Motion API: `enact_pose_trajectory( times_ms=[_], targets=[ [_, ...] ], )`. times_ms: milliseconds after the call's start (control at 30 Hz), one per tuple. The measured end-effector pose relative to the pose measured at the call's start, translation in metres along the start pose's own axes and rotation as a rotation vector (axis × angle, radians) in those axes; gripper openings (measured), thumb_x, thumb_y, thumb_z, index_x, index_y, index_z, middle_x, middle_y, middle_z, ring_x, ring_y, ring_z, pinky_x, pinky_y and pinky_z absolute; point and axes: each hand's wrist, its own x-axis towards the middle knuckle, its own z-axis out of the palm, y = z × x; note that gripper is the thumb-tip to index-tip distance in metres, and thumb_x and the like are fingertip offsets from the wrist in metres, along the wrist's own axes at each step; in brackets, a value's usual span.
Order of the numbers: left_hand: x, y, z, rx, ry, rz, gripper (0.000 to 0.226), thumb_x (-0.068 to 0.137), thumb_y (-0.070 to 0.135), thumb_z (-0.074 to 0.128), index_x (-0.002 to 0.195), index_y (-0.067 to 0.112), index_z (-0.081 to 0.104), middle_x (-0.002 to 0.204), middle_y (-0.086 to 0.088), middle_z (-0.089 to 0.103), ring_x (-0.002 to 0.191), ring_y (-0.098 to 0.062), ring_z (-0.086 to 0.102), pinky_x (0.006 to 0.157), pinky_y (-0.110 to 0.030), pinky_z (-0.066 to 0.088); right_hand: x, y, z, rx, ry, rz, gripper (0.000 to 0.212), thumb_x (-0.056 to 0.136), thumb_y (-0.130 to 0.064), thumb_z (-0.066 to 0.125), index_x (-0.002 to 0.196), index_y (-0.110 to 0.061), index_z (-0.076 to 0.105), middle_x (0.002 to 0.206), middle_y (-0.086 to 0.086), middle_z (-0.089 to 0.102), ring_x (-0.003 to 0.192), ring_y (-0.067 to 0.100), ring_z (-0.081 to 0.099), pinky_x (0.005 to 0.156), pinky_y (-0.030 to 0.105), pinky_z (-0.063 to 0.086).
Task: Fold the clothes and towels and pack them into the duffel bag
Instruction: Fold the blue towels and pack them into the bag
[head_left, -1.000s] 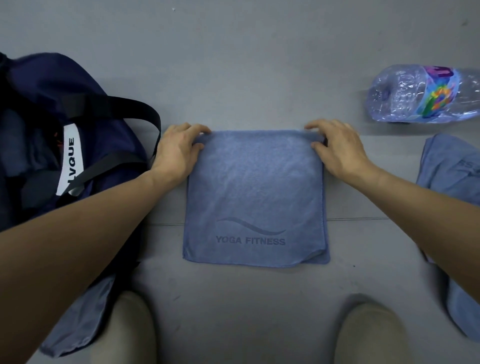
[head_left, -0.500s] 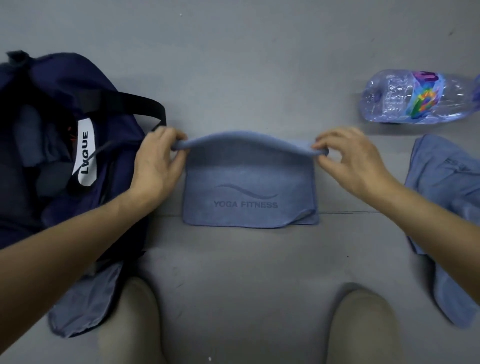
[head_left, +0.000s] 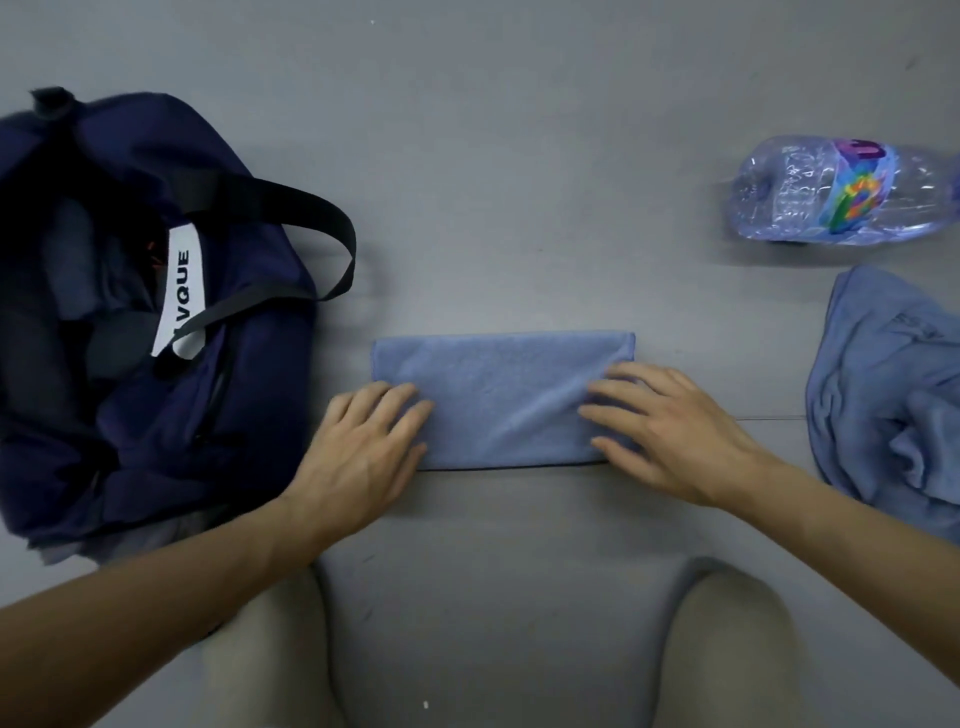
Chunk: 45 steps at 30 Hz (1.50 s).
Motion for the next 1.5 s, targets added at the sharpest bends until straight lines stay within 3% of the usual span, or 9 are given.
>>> enact_pose_trajectory(
  times_ms=[133,300,433,567,733,900,1067,1333,1500],
  targets=[
    [0.027,0.031,0.010,-0.083,-0.121,-0.178,0.064,0.101,0.048,0.027,0.155,0.015,0.036,0.157,-0.010,0.039,0.134,-0.034,0.045,0.103,-0.046,0.041,0.028,0.015,0.020,-0.104,-0.156,0.019,0.058,0.100,-0.050,0.035,0.150,-0.021,0.044,0.159,0.011,0.037,0.148,0.035,0.030,0.120,0.052,0.027],
    [0.069,0.027,0.036,-0.165,-0.123,-0.263,0.080,0.095,0.068,0.009,0.161,0.024,-0.003,0.168,-0.003,-0.010,0.156,-0.028,-0.009,0.125,-0.053,-0.002,0.026,0.022,0.033,-0.114,-0.245,0.173,0.072,0.095,-0.062,0.027,0.156,-0.024,0.031,0.164,0.008,0.024,0.149,0.035,0.027,0.117,0.054,0.030],
    [0.120,-0.011,0.027,-0.037,-0.060,-0.080,0.071,0.100,0.061,0.016,0.161,0.027,0.005,0.169,-0.011,0.001,0.155,-0.036,0.000,0.121,-0.058,-0.003,0.008,-0.012,0.037,-0.058,-0.162,0.287,0.076,0.094,-0.066,0.032,0.153,-0.020,0.039,0.160,0.016,0.033,0.142,0.037,0.039,0.108,0.052,0.042],
    [0.152,-0.018,0.003,0.000,-0.033,-0.196,0.068,0.105,0.044,0.035,0.162,0.027,0.003,0.168,-0.015,-0.009,0.154,-0.037,-0.009,0.123,-0.059,-0.002,-0.012,-0.057,0.040,-0.056,-0.161,0.185,0.070,0.093,-0.064,0.038,0.145,-0.020,0.052,0.153,0.017,0.044,0.120,0.036,0.056,0.091,0.047,0.050],
    [0.109,0.021,0.018,-0.180,0.235,0.134,0.061,0.088,-0.001,0.058,0.148,0.009,0.049,0.154,-0.022,0.042,0.145,-0.043,0.034,0.120,-0.052,0.026,-0.015,-0.064,0.043,-0.060,-0.133,0.070,0.065,0.092,-0.054,0.045,0.148,-0.021,0.047,0.159,0.012,0.036,0.140,0.034,0.041,0.106,0.047,0.043],
    [0.023,0.034,0.057,-0.174,0.056,0.352,0.056,0.104,0.025,0.044,0.156,0.010,0.033,0.165,-0.013,0.025,0.153,-0.030,0.021,0.122,-0.047,0.024,0.000,-0.049,0.057,-0.087,-0.172,-0.056,0.080,0.086,-0.049,0.069,0.152,-0.015,0.040,0.160,0.012,0.034,0.147,0.031,0.034,0.116,0.048,0.036],
    [0.012,-0.002,0.062,-0.063,-0.020,0.384,0.062,0.108,0.043,0.033,0.160,0.011,0.022,0.167,-0.010,0.017,0.155,-0.026,0.015,0.123,-0.046,0.022,-0.002,-0.032,0.062,-0.077,-0.136,-0.081,0.062,0.097,-0.045,0.051,0.153,-0.019,0.040,0.160,0.005,0.036,0.147,0.025,0.035,0.116,0.050,0.034],
    [0.015,0.016,0.052,-0.129,0.133,0.200,0.065,0.097,0.056,0.052,0.142,0.009,0.055,0.155,-0.013,0.045,0.142,-0.034,0.042,0.115,-0.049,0.036,0.017,-0.024,0.061,-0.003,0.069,-0.105,0.033,0.095,-0.028,0.053,0.123,-0.026,0.069,0.137,-0.005,0.062,0.121,0.023,0.061,0.090,0.037,0.048],
    [0.037,0.034,0.040,-0.143,0.171,0.271,0.066,0.088,0.062,0.064,0.130,0.012,0.058,0.133,-0.012,0.056,0.122,-0.034,0.051,0.103,-0.044,0.040,0.046,-0.043,0.042,0.195,0.065,0.130,0.023,0.095,-0.035,0.050,0.093,-0.021,0.068,0.096,-0.003,0.071,0.089,0.027,0.064,0.077,0.036,0.049]
  ],
)
